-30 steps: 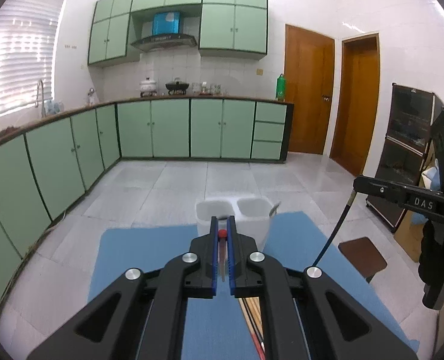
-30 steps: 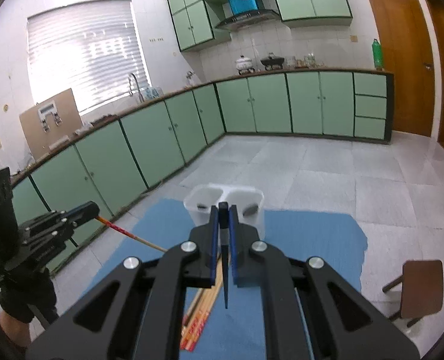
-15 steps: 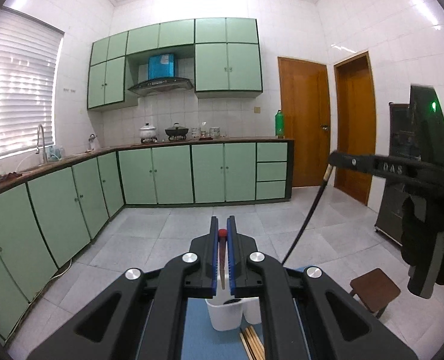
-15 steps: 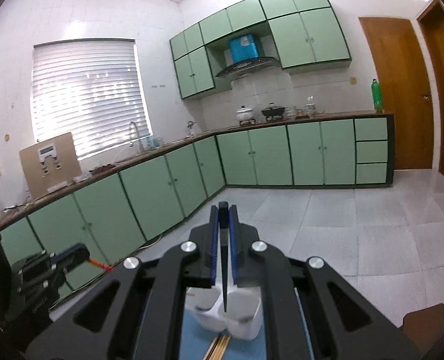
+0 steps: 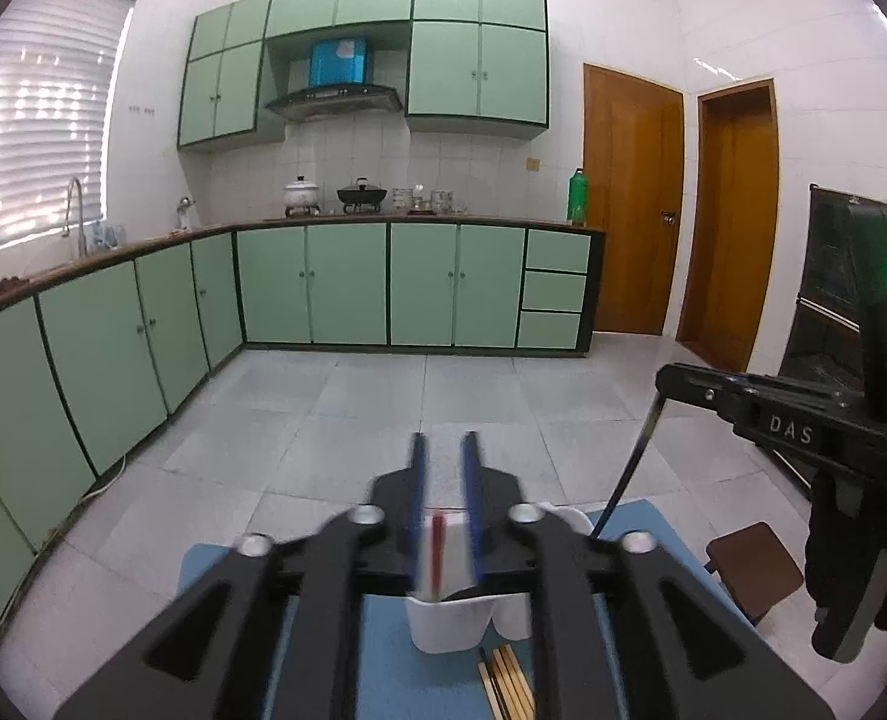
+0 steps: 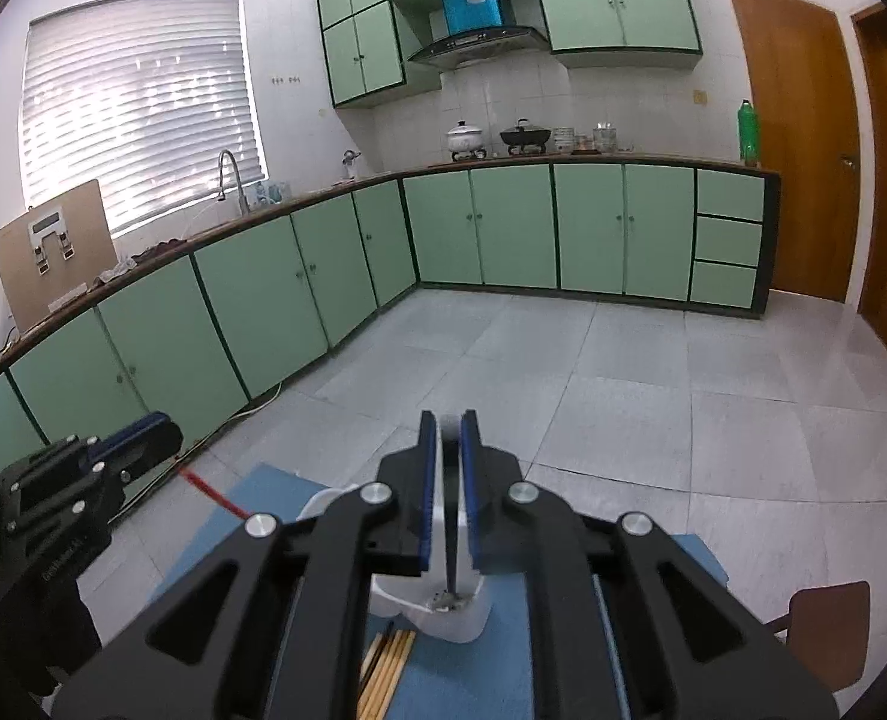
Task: Organize utensils
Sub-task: 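Lift and insert the black chopstick into the holder while the left tool inserts its chopstick, then open both tools and withdraw them from the holder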
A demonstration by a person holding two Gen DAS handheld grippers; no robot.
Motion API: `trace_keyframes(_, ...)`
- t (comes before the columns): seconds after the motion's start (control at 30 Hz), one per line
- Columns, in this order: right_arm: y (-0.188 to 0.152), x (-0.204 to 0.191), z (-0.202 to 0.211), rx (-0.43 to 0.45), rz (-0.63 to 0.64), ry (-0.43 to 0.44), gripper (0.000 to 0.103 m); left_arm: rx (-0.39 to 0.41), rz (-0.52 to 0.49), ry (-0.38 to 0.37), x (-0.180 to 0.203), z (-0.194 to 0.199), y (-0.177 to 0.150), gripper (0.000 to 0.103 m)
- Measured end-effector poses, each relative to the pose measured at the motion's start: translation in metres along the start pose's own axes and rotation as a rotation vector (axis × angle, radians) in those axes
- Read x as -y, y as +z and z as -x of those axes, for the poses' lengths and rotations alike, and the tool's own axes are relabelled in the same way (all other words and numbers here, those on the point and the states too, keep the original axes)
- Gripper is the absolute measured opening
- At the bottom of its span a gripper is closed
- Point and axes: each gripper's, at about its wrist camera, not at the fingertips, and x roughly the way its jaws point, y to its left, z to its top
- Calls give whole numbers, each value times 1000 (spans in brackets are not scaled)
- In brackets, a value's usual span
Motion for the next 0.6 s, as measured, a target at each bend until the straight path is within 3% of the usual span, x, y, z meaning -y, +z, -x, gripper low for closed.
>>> trace_keyframes(0.07, -2, 1, 8, 21, -9, -14, 38, 10, 11, 6, -3, 6, -2, 34)
trace_keyframes(0.17, -9, 6, 26, 54, -11, -60, 61, 7, 25, 15, -6, 17, -9, 44)
trace_keyframes(0.33, -42, 8, 59, 77, 23, -163, 87, -4, 21, 38, -7, 45, -38, 68)
trace_keyframes(0.47, -87, 8, 77, 48, 16, -175, 94, -63, 14, 59, -4, 60, -77, 83)
trace_keyframes(0.6, -144, 5, 80, -30, -19, -185, 94, -152, 32, 81, -3, 61, -123, 84)
